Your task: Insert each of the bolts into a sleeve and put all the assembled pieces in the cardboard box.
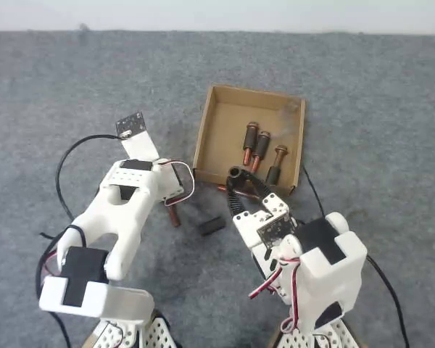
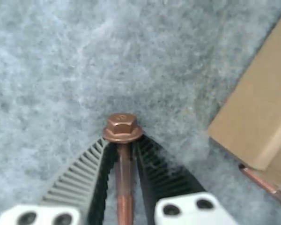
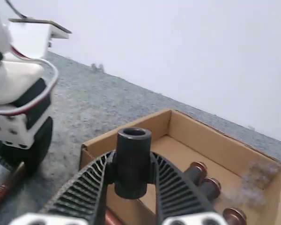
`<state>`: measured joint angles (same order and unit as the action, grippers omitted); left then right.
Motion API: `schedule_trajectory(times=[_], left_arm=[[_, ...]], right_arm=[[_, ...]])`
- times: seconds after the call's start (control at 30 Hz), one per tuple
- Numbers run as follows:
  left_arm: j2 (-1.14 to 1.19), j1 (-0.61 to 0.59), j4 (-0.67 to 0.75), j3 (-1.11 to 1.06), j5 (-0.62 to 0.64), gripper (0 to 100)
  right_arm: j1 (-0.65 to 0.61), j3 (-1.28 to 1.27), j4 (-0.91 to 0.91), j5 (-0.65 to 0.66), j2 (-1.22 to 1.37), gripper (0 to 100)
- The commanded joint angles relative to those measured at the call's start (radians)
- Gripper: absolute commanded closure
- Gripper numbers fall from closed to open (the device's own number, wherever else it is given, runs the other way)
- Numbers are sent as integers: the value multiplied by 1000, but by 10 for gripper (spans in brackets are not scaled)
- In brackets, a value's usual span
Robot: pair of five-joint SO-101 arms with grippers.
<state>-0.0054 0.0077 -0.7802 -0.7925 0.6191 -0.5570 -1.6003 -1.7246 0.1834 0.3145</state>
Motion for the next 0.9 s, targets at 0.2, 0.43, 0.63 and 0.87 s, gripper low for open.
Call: schedule_trajectory(times=[0.2, 0.43, 0.63, 0.87], left_arm=[[-253, 0, 26, 47, -2, 990], [-414, -6, 81, 45, -2, 989], [-508, 2, 276, -28, -2, 989], [-601, 18, 505, -148, -2, 989]], right_arm=[[-12, -32, 8, -14, -58, 992], [-12, -32, 8, -14, -58, 992], [-12, -32, 8, -14, -58, 992], [-25, -28, 10, -14, -58, 992]])
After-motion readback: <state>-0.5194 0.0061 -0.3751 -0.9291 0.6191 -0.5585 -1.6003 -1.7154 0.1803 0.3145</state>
